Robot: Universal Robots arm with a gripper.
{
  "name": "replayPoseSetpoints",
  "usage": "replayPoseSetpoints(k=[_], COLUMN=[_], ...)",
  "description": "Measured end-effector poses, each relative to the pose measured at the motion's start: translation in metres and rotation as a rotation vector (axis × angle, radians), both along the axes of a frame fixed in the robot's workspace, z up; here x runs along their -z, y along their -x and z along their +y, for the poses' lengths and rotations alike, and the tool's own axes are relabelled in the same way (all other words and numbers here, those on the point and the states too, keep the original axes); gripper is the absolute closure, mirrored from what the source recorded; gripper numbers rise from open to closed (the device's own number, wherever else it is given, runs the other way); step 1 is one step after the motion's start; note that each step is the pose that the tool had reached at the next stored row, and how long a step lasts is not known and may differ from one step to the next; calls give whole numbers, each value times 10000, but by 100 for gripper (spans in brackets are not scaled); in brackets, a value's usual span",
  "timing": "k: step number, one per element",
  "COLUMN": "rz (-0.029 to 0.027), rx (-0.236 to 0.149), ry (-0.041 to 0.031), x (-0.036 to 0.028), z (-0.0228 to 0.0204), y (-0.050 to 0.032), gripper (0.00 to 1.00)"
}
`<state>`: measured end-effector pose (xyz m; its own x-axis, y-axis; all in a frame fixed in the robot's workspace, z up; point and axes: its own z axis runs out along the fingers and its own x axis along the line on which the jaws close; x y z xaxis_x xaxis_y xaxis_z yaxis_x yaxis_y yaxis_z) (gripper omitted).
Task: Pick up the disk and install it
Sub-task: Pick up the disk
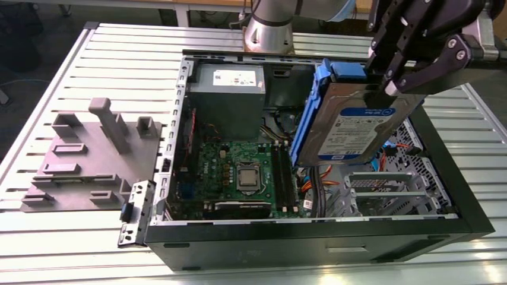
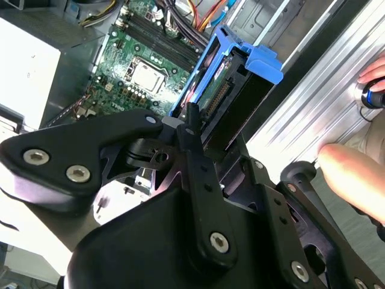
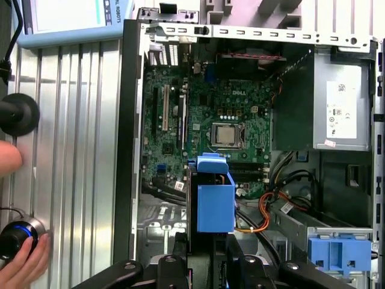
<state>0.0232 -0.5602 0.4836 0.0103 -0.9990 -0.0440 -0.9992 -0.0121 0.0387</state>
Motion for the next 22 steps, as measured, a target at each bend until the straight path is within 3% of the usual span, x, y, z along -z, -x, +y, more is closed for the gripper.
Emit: replayPoseSetpoints(k=[22], rz=[23], rx=[0], ry=[1], x=[11], z=[0], y=[-285], gripper=[65])
